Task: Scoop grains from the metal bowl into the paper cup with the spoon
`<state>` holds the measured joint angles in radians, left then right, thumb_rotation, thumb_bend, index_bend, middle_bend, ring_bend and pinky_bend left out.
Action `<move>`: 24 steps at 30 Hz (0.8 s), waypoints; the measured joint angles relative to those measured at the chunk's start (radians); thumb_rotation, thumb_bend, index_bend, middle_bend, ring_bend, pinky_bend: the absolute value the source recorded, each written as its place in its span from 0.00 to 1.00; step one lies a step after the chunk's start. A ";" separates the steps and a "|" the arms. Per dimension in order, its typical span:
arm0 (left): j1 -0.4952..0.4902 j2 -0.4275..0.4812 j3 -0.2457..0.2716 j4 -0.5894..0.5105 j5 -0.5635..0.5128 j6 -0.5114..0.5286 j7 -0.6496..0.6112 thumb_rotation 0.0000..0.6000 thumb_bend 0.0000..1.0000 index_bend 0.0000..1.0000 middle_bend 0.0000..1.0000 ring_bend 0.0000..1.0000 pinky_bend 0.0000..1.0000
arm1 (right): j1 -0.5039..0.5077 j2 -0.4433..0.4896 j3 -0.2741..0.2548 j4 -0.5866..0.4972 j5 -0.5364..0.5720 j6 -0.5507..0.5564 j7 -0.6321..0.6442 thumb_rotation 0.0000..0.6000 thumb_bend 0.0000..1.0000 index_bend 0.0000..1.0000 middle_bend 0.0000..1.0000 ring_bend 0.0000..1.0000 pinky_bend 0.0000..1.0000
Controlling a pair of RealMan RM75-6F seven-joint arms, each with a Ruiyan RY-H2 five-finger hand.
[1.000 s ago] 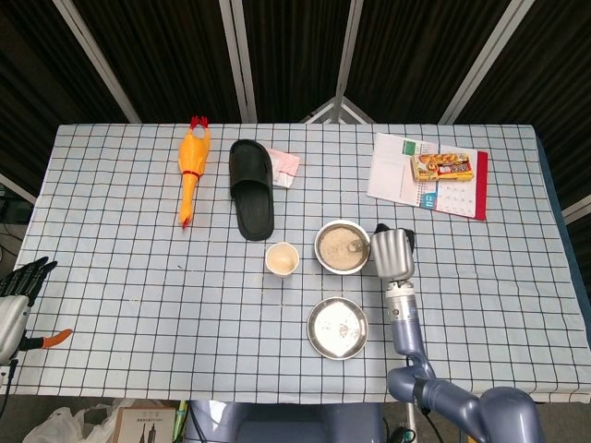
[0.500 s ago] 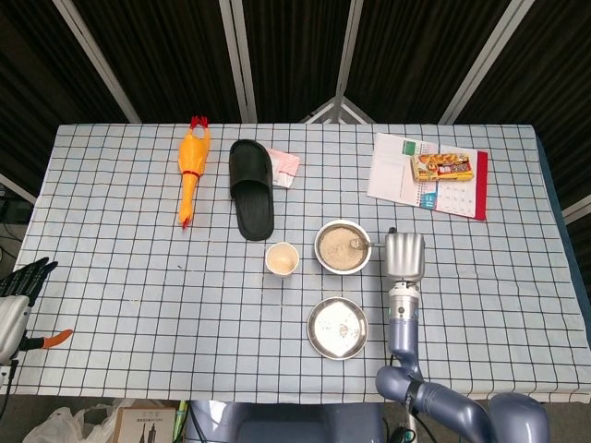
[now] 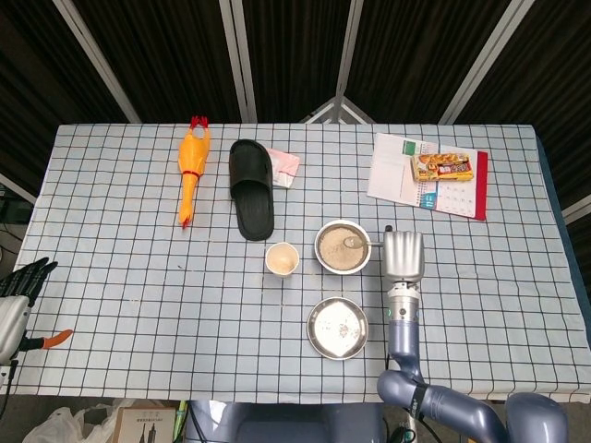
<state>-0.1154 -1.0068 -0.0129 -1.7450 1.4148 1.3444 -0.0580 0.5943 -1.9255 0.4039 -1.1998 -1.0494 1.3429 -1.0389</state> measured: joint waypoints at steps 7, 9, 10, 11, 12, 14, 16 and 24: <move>0.000 -0.001 -0.001 -0.002 -0.001 0.001 -0.001 1.00 0.00 0.00 0.00 0.00 0.00 | 0.023 0.046 -0.011 -0.112 -0.021 0.039 -0.066 1.00 0.59 0.64 0.86 1.00 1.00; 0.000 0.000 -0.001 -0.002 -0.002 0.000 -0.004 1.00 0.00 0.00 0.00 0.00 0.00 | 0.034 0.053 -0.016 -0.139 -0.030 0.049 -0.084 1.00 0.59 0.64 0.86 1.00 1.00; 0.000 0.000 -0.002 -0.003 -0.002 0.000 -0.005 1.00 0.00 0.00 0.00 0.00 0.00 | 0.039 0.054 -0.017 -0.148 -0.033 0.052 -0.092 1.00 0.59 0.64 0.86 1.00 1.00; 0.000 0.001 -0.002 -0.003 -0.002 0.000 -0.006 1.00 0.00 0.00 0.00 0.00 0.00 | 0.047 0.054 -0.019 -0.158 -0.036 0.056 -0.105 1.00 0.59 0.64 0.86 1.00 1.00; 0.000 0.001 -0.002 -0.003 -0.003 0.000 -0.008 1.00 0.00 0.00 0.00 0.00 0.00 | 0.054 0.053 -0.021 -0.163 -0.039 0.059 -0.115 1.00 0.59 0.64 0.86 1.00 1.00; 0.000 0.002 -0.002 -0.003 -0.003 0.000 -0.010 1.00 0.00 0.00 0.00 0.00 0.00 | 0.072 0.050 -0.026 -0.171 -0.049 0.065 -0.139 1.00 0.59 0.64 0.86 1.00 1.00; 0.000 0.002 -0.003 -0.003 -0.003 0.000 -0.015 1.00 0.00 0.00 0.00 0.00 0.00 | 0.089 0.046 -0.032 -0.174 -0.063 0.070 -0.155 1.00 0.59 0.64 0.86 1.00 1.00; -0.001 0.006 -0.004 -0.002 -0.006 -0.006 -0.028 1.00 0.00 0.00 0.00 0.00 0.00 | 0.153 0.009 -0.058 -0.152 -0.117 0.076 -0.217 1.00 0.59 0.64 0.86 1.00 1.00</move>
<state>-0.1166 -1.0012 -0.0166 -1.7475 1.4089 1.3387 -0.0863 0.7471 -1.9167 0.3456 -1.3519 -1.1666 1.4193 -1.2564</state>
